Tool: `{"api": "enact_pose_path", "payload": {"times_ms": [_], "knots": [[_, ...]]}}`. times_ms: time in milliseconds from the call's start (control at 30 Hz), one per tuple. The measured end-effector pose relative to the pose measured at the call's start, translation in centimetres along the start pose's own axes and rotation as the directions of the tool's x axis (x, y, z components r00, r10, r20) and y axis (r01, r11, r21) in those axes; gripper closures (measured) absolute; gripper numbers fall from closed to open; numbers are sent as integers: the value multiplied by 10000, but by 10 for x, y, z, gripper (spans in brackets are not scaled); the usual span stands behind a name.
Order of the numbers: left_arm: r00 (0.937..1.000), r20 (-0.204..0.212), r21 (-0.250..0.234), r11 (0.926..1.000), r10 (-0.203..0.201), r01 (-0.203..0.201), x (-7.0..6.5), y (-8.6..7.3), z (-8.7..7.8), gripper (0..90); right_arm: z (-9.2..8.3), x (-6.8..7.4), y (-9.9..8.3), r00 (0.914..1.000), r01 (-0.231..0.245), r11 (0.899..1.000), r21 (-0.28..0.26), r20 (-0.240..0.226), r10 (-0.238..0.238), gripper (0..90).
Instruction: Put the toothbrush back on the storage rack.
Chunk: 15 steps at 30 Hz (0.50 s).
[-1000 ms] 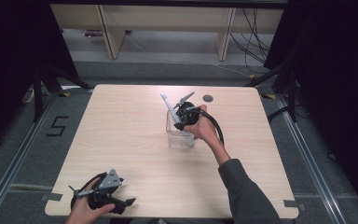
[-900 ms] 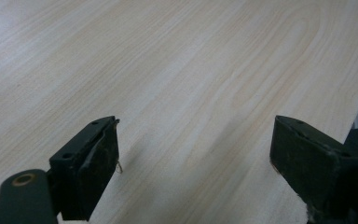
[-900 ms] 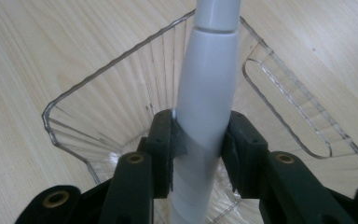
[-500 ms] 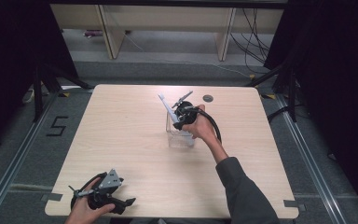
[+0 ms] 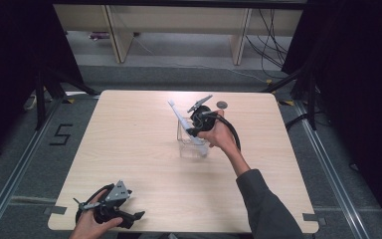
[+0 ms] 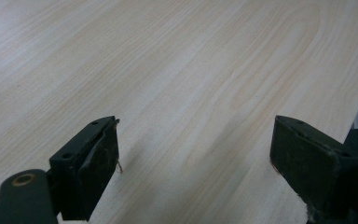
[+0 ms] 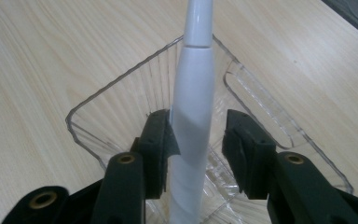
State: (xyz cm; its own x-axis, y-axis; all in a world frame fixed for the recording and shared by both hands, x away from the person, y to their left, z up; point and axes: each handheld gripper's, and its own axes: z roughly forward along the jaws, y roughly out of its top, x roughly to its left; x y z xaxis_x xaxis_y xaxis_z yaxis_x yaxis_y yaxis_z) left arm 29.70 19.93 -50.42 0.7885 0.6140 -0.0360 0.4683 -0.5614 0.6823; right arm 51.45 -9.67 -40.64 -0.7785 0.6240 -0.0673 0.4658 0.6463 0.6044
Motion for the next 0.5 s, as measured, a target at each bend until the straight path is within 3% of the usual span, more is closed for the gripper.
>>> {"api": "enact_pose_path", "payload": {"times_ms": [500], "knots": [[10000,-32,11,10000,-13,13,0,0,0,151,-23,-2,-8,9988,-483,9945,-925,66,491,453]]}}
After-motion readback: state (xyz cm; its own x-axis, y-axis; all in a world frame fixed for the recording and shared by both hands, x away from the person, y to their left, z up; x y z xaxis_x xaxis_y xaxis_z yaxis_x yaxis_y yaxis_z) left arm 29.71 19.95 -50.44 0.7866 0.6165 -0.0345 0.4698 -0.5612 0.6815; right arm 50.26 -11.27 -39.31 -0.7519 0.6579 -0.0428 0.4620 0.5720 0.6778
